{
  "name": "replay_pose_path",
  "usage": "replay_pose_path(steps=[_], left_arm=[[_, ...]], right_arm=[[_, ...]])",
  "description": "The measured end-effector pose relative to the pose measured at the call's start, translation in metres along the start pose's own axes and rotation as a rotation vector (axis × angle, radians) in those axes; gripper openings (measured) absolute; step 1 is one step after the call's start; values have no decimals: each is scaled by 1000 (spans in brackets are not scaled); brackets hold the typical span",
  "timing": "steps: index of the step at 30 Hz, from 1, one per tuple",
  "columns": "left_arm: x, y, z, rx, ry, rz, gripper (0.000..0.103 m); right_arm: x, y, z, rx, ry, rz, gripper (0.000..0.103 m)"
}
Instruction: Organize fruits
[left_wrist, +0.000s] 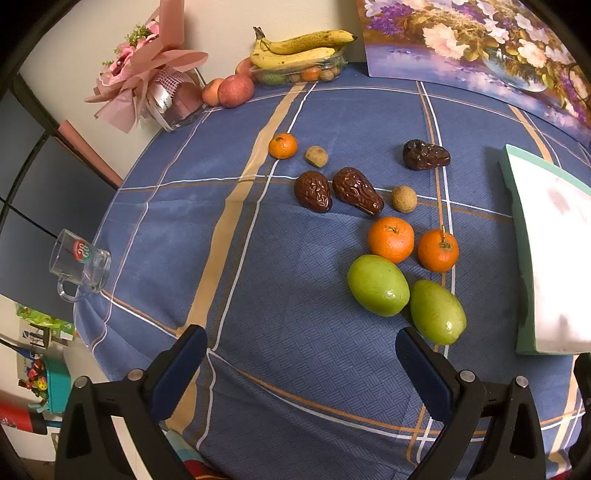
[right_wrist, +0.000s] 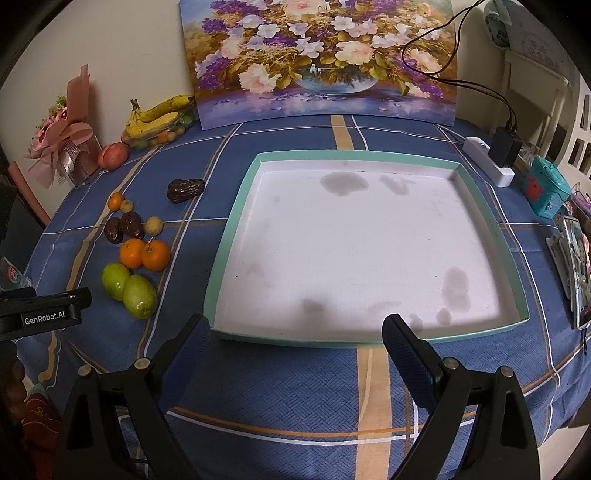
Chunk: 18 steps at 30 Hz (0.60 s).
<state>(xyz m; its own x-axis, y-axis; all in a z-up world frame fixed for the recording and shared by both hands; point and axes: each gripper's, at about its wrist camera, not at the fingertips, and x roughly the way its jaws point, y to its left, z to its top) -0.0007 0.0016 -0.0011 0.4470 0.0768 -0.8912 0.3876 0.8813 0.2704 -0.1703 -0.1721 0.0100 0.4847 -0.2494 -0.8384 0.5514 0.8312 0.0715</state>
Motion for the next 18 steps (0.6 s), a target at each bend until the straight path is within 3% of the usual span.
replay_pose_path(steps=[16, 18], left_arm=[[-5, -1, 0, -2, -49, 14, 103], [-4, 0, 0, -4, -17, -10, 103]], right_arm=[[1, 0, -1, -8, 3, -5, 95], [2, 1, -1, -11, 3, -7, 95]])
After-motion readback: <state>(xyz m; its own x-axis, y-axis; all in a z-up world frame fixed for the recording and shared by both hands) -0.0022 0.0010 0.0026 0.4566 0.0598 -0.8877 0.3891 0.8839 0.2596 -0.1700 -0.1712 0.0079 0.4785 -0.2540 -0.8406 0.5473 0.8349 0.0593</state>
